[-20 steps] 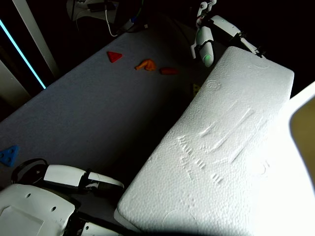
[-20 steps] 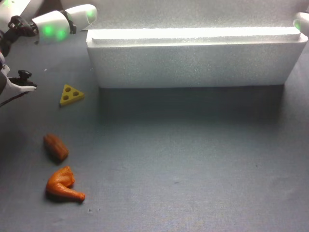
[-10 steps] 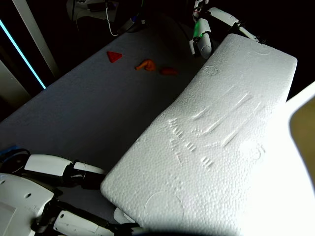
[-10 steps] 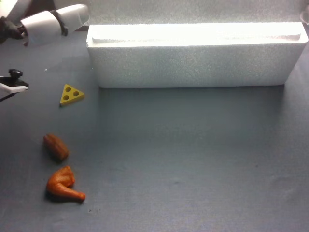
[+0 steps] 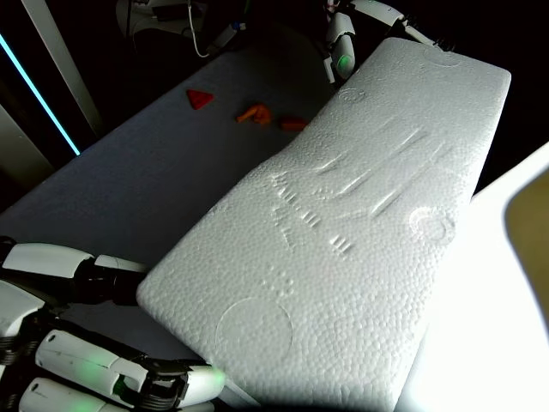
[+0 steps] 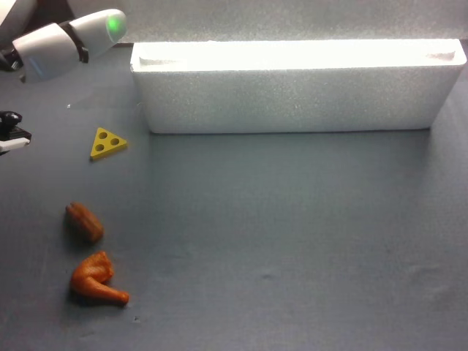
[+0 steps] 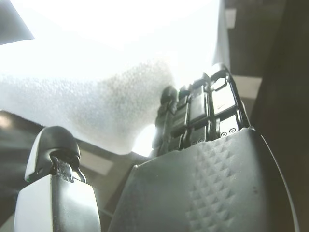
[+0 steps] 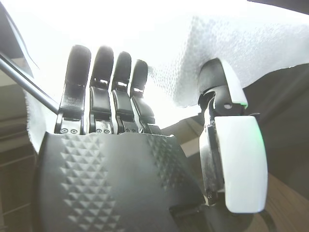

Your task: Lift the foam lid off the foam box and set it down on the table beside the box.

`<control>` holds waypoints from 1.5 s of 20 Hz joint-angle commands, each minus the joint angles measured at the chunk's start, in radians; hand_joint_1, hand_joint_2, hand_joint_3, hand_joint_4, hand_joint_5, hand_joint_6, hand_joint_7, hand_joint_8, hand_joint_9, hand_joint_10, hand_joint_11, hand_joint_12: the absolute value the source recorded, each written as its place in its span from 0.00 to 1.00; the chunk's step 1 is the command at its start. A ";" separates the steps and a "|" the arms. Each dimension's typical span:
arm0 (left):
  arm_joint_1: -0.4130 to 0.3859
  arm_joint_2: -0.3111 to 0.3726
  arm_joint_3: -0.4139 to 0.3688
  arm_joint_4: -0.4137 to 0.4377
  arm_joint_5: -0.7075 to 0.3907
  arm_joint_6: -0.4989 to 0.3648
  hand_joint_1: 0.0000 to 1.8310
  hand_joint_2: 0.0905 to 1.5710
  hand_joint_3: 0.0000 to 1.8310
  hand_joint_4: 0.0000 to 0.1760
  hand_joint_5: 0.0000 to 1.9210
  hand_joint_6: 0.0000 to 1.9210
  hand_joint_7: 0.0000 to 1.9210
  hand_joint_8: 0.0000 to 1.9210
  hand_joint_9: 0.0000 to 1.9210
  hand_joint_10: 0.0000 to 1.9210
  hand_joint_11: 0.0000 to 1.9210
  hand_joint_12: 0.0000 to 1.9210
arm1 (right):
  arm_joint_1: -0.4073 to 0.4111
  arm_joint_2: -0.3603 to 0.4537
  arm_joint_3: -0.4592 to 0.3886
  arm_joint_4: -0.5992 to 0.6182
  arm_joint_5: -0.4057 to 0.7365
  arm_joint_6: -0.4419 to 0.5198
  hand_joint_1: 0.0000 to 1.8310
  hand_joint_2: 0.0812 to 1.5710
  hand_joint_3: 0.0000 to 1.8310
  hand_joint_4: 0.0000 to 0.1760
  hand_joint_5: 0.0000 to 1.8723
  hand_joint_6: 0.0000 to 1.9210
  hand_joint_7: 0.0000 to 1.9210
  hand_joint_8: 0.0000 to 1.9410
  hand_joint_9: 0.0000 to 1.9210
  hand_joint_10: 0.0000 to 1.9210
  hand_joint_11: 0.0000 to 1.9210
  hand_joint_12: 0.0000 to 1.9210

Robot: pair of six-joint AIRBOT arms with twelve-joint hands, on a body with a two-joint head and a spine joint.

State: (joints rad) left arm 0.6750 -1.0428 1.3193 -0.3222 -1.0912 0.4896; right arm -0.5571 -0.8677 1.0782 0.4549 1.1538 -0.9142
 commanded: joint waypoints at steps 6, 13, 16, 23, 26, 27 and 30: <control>0.055 0.038 -0.069 0.083 -0.210 0.002 0.17 0.67 0.00 0.03 0.08 0.00 0.00 0.00 0.00 0.00 0.01 0.16 | -0.055 0.048 -0.065 -0.093 0.205 0.014 0.27 0.76 0.00 0.00 0.01 0.37 0.11 0.23 0.02 0.53 0.00 0.88; 0.121 0.092 -0.159 0.098 -0.289 0.026 0.18 0.68 0.00 0.00 0.08 0.01 0.00 0.00 0.00 0.00 0.00 0.00 | -0.151 0.108 -0.148 -0.118 0.293 0.014 0.26 0.76 0.00 0.00 0.03 0.35 0.11 0.05 0.00 0.45 0.00 0.94; 0.138 0.109 -0.188 0.110 -0.313 0.028 0.19 0.67 0.00 0.03 0.07 0.01 0.00 0.00 0.00 0.00 0.00 0.00 | -0.180 0.118 -0.171 -0.131 0.320 0.022 0.26 0.77 0.00 0.00 0.02 0.36 0.09 0.04 0.00 0.48 0.02 0.94; 0.197 0.150 -0.254 0.125 -0.340 0.037 0.19 0.65 0.00 0.12 0.08 0.01 0.00 0.00 0.00 0.00 0.00 0.00 | -0.264 0.151 -0.227 -0.149 0.363 0.040 0.27 0.76 0.00 0.00 0.10 0.26 0.09 0.00 0.00 0.18 0.00 0.71; 0.235 0.174 -0.293 0.131 -0.358 0.042 0.18 0.66 0.00 0.00 0.08 0.01 0.00 0.00 0.00 0.00 0.00 0.00 | -0.306 0.182 -0.262 -0.168 0.365 0.046 0.27 0.76 0.00 0.00 0.13 0.19 0.08 0.00 0.00 0.11 0.00 0.47; 0.245 0.178 -0.301 0.132 -0.362 0.042 0.17 0.66 0.00 0.00 0.08 0.01 0.00 0.00 0.00 0.00 0.00 0.00 | -0.318 0.187 -0.268 -0.169 0.367 0.049 0.26 0.76 0.00 0.00 0.13 0.16 0.08 0.00 0.01 0.10 0.00 0.44; 0.277 0.189 -0.324 0.132 -0.371 0.042 0.16 0.65 0.00 0.03 0.07 0.00 0.00 0.00 0.00 0.00 0.00 0.00 | -0.363 0.193 -0.284 -0.172 0.372 0.073 0.24 0.77 0.00 0.00 0.14 0.09 0.12 0.00 0.06 0.09 0.00 0.47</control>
State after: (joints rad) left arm 0.9627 -0.8562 1.0054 -0.3016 -1.3418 0.5373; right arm -0.9363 -0.6807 0.7994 0.3809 1.3975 -0.8593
